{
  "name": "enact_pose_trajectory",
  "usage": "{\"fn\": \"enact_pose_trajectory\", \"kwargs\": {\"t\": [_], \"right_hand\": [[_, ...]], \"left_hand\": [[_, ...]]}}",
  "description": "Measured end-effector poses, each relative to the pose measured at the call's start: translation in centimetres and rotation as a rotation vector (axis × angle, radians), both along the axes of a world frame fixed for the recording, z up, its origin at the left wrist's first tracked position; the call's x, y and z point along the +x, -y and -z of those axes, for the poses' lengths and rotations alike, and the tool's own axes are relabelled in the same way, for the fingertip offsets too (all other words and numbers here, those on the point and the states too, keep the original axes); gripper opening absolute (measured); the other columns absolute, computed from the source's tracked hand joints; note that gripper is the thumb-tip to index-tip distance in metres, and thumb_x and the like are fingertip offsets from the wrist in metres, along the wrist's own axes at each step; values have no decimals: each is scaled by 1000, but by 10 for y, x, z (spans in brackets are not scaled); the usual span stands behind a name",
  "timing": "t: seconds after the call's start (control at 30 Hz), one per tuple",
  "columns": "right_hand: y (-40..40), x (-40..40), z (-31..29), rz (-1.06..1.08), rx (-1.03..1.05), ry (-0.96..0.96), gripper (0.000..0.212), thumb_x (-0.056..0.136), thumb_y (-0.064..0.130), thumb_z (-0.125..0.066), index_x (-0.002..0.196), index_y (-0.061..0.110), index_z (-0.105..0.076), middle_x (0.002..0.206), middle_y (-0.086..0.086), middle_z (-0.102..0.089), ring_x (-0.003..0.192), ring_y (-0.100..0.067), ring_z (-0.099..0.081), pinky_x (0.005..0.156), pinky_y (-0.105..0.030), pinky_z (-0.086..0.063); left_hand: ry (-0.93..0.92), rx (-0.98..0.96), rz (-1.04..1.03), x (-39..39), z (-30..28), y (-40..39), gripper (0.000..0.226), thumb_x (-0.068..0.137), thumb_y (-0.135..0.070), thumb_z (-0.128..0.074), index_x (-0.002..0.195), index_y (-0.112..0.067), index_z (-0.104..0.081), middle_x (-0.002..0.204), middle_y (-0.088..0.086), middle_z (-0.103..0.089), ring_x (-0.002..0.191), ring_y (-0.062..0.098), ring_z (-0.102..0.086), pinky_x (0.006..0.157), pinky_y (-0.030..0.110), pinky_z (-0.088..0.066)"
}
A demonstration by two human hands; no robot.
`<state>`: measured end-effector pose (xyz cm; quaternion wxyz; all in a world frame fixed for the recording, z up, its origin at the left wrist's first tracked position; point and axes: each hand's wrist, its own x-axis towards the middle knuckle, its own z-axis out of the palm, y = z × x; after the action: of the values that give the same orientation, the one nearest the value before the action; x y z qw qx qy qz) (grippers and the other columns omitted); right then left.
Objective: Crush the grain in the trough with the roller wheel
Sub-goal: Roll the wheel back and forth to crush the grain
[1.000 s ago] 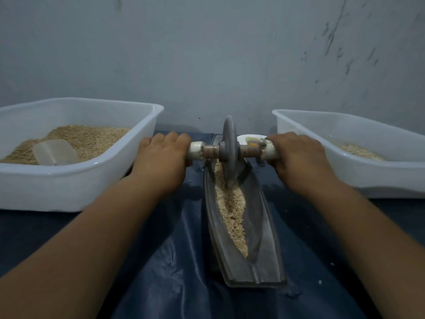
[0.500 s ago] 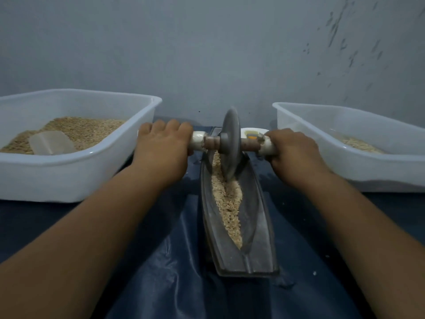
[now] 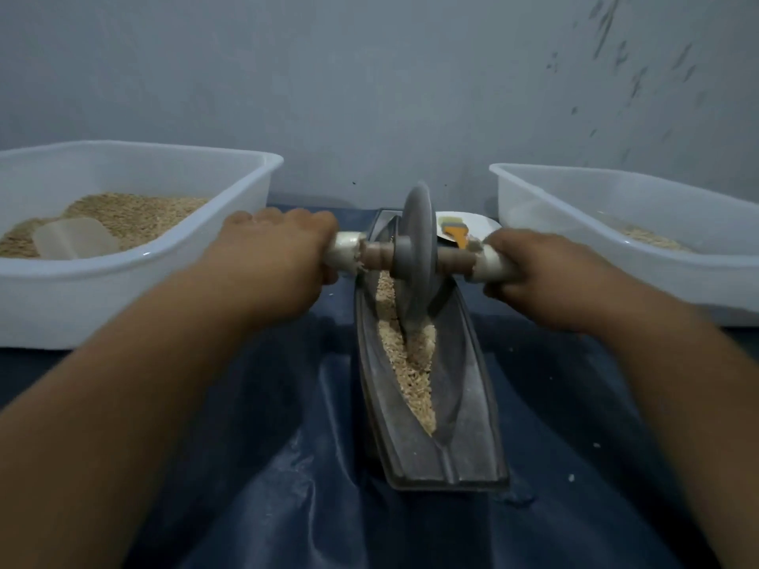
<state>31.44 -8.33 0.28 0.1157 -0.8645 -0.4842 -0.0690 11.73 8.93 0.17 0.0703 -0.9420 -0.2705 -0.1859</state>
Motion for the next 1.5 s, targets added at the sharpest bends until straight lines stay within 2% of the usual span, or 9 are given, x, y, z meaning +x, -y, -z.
{"fn": "enact_pose_trajectory", "kwargs": {"t": [0.13, 0.27, 0.4, 0.6, 0.73, 0.97, 1.3, 1.4, 1.5], "right_hand": [[-17, 1, 8, 37, 85, 187, 29, 87, 24, -66, 115, 25, -57, 113, -6, -62, 105, -31, -54, 82, -36, -40], [15, -4, -15, -85, -71, -67, 23, 77, 34, -74, 90, 30, -56, 90, 6, -64, 80, -13, -59, 66, -31, -43], [44, -13, -38, -153, -337, -263, 46, 54, 64, -69, 95, 46, -60, 82, 15, -65, 70, -2, -59, 63, -28, -44], [2, 0, 5, -26, 40, -48, 24, 83, 30, -72, 101, 28, -57, 100, -3, -65, 91, -25, -61, 78, -39, -50], [1, 0, 0, -52, 9, -34, 23, 81, 24, -73, 95, 30, -55, 97, 0, -64, 90, -22, -60, 76, -35, -48], [47, -18, -41, -209, -367, -297, 56, 45, 69, -66, 98, 49, -61, 80, 20, -66, 69, 0, -61, 66, -28, -47], [-1, -9, -2, -40, 13, -16, 19, 82, 25, -71, 95, 26, -57, 95, -2, -64, 89, -25, -59, 76, -36, -50], [22, -13, -23, -91, -180, -113, 25, 71, 39, -77, 90, 33, -61, 81, 9, -64, 73, -6, -59, 67, -34, -48], [48, -27, -43, -171, -322, -222, 47, 49, 66, -69, 92, 50, -62, 76, 23, -65, 65, 4, -60, 57, -24, -44]], "left_hand": [[-9, 17, -64, 7, 8, -2, 21, 94, -38, -53, 106, -24, -44, 109, 5, -54, 100, 27, -50, 82, 37, -34], [-191, -339, 32, -19, -16, 4, 20, 88, -39, -63, 96, -29, -48, 95, -5, -58, 89, 17, -55, 76, 33, -42], [-254, -395, 114, -35, -32, 12, 16, 81, -40, -68, 87, -34, -53, 81, -11, -57, 78, 5, -53, 65, 25, -37], [-73, 44, -3, -6, -7, 9, 21, 92, -41, -55, 104, -26, -46, 109, 2, -58, 100, 27, -52, 82, 36, -36], [-128, -124, 18, -13, -13, 9, 21, 89, -44, -59, 97, -29, -47, 102, -2, -59, 93, 22, -55, 80, 36, -42], [-271, -408, 178, -50, -44, 12, 49, 47, -72, -65, 92, -55, -58, 75, -24, -63, 68, -1, -59, 64, 32, -47], [-79, -236, 28, -14, -17, 7, 21, 84, -39, -69, 91, -28, -53, 90, -5, -60, 83, 19, -55, 70, 31, -39], [-184, -314, 54, -33, -32, 5, 27, 70, -50, -77, 86, -35, -61, 75, -9, -61, 68, 5, -55, 58, 25, -36], [-268, -413, 158, -57, -50, 8, 67, 31, -87, -66, 90, -56, -64, 69, -21, -64, 61, 0, -60, 60, 30, -48]]}}
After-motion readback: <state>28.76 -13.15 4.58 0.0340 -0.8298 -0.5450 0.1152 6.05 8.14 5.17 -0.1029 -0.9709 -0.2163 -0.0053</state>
